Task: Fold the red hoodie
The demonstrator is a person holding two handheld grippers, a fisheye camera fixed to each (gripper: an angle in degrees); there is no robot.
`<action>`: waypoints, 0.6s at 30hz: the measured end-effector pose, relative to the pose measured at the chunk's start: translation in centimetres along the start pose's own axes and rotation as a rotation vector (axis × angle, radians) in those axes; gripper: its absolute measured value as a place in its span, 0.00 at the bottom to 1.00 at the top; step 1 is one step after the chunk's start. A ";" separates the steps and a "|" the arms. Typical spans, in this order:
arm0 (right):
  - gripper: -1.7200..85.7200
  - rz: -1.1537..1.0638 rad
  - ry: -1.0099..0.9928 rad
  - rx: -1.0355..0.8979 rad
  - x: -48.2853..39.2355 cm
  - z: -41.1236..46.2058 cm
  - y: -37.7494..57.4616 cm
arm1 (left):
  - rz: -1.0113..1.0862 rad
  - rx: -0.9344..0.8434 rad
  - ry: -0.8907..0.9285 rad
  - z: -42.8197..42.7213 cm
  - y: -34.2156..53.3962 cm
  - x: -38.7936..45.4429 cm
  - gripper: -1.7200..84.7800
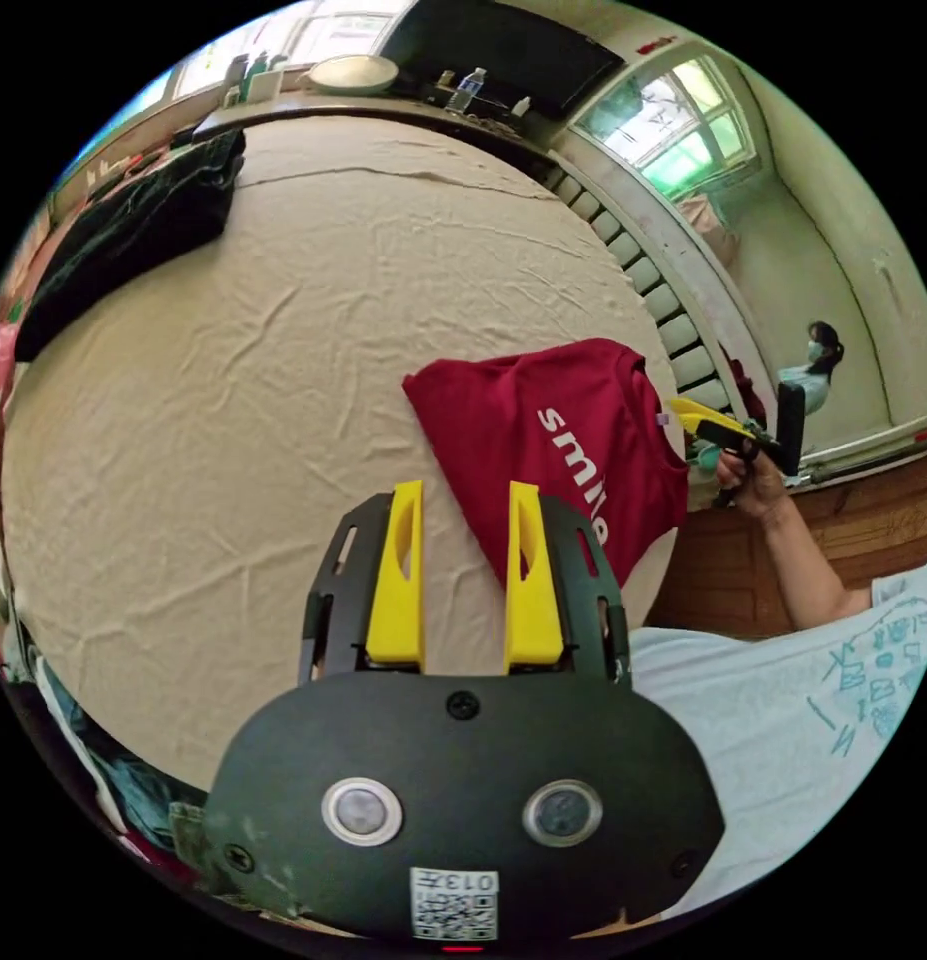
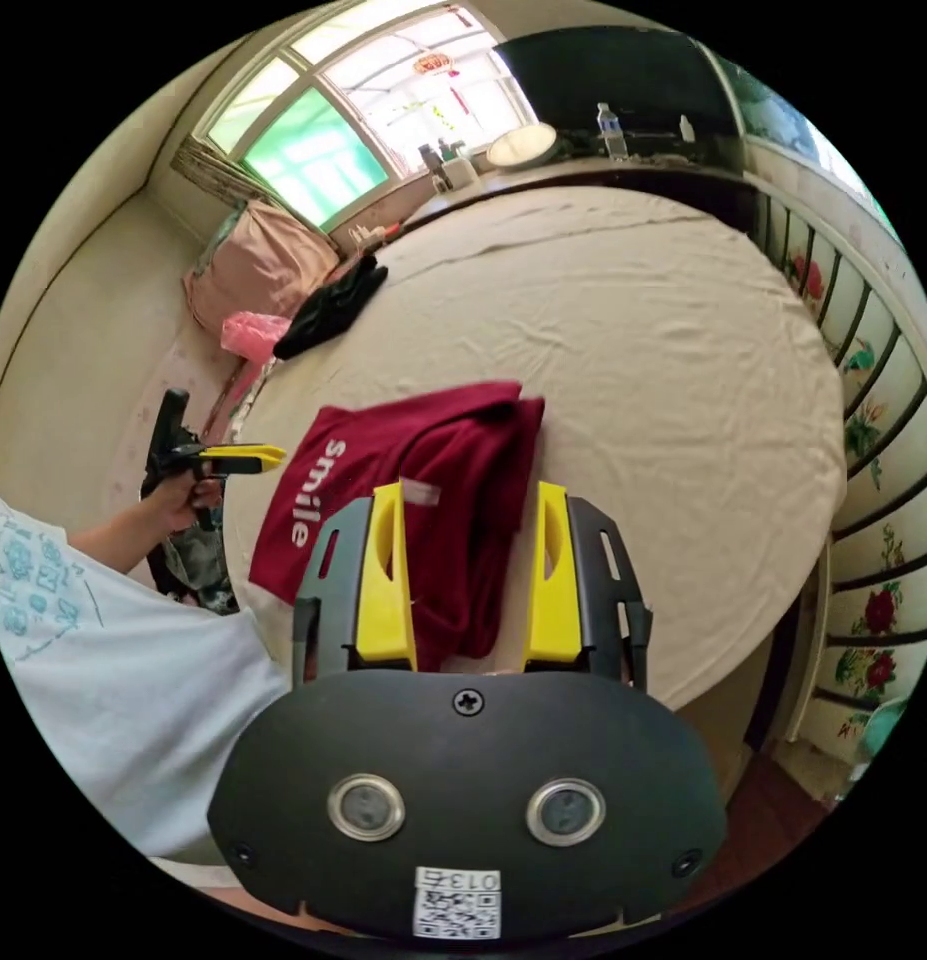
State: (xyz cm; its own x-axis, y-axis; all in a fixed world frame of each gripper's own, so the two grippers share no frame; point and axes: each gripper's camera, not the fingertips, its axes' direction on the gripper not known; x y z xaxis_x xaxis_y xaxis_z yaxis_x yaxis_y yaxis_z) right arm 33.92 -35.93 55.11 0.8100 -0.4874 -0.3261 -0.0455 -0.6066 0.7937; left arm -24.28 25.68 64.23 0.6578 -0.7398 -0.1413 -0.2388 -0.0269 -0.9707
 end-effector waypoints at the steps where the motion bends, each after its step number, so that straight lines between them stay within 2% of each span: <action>1: 0.23 0.004 0.000 -0.017 -0.1 0.6 0.4 | -0.021 -0.018 0.028 0.1 0.2 -0.1 0.17; 9: 0.21 0.121 -0.104 -0.061 0.9 3.0 2.0 | -0.068 -0.028 0.138 -2.5 -1.4 0.7 0.17; 13: 0.21 0.144 -0.137 -0.050 1.4 3.0 2.2 | -0.067 -0.036 0.088 -4.5 -2.0 1.0 0.18; 18: 0.19 0.129 -0.135 -0.043 1.3 3.0 2.5 | -0.125 -0.046 0.198 -5.5 -2.2 0.4 0.17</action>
State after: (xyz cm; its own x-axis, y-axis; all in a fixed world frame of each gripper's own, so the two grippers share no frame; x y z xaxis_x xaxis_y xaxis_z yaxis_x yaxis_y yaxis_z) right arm 33.12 -39.95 55.16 0.7128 -0.6413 -0.2838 -0.1167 -0.5075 0.8537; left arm -27.43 21.71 67.39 0.5322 -0.8462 0.0250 -0.1993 -0.1540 -0.9678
